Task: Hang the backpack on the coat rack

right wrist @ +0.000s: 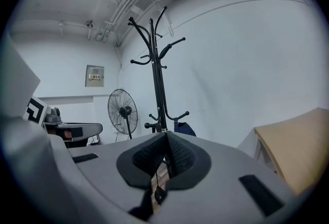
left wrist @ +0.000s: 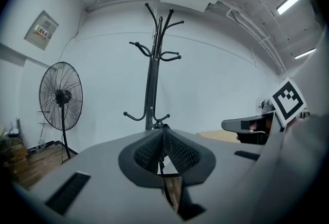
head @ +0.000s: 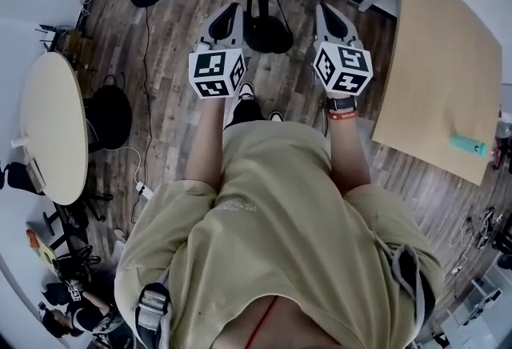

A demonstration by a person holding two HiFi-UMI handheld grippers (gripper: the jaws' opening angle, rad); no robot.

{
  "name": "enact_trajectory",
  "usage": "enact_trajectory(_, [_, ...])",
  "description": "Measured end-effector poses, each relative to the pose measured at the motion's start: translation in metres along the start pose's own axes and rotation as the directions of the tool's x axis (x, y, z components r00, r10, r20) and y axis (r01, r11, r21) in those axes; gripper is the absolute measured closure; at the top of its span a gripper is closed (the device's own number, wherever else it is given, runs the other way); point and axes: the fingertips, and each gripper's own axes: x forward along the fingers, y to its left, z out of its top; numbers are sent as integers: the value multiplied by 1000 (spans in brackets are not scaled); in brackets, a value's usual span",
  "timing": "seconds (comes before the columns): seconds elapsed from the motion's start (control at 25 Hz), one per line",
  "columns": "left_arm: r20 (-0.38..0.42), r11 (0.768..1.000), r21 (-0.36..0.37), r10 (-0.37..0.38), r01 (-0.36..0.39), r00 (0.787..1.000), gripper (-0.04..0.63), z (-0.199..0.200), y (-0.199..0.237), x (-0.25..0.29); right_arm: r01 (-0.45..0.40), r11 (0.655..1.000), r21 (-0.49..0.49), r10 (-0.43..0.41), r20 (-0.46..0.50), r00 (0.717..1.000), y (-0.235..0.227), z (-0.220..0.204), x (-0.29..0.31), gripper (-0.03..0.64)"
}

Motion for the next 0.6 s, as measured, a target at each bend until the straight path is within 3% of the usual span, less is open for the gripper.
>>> enact_trajectory(0.4, [22,999,-48,-7,8,1000,571,-3,-1,9,10,1000,17,-10,-11,1000,-11,-1,0,601])
enact_trajectory(0.6, [0,999,-33,-22,22,1000,571,-8,10,26,11,1000,27,-11,-21,1000,-12,-2,19,601])
